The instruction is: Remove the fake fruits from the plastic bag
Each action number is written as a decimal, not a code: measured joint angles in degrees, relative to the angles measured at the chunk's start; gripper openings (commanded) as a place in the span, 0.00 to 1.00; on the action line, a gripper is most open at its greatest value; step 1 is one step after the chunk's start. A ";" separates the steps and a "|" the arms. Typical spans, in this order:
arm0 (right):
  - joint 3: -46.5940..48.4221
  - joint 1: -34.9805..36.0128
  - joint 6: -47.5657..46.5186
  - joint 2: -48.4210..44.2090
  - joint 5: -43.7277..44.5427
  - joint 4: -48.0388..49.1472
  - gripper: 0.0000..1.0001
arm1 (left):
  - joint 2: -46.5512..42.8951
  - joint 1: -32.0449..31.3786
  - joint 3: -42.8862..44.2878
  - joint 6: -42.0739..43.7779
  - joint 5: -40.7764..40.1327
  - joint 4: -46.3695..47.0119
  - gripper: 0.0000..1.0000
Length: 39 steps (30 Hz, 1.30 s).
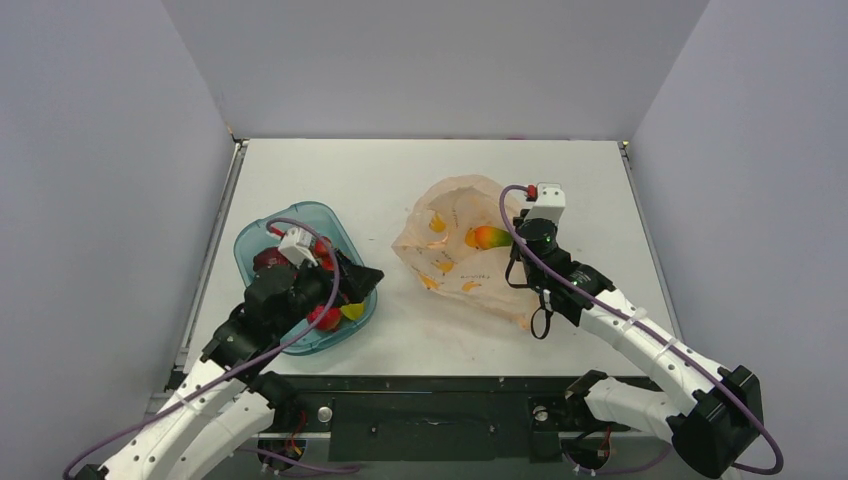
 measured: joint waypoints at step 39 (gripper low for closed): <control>0.70 1.57 7.08 -1.68 -26.03 -0.35 0.00 | 68.06 -21.70 5.88 3.91 -9.86 69.40 0.24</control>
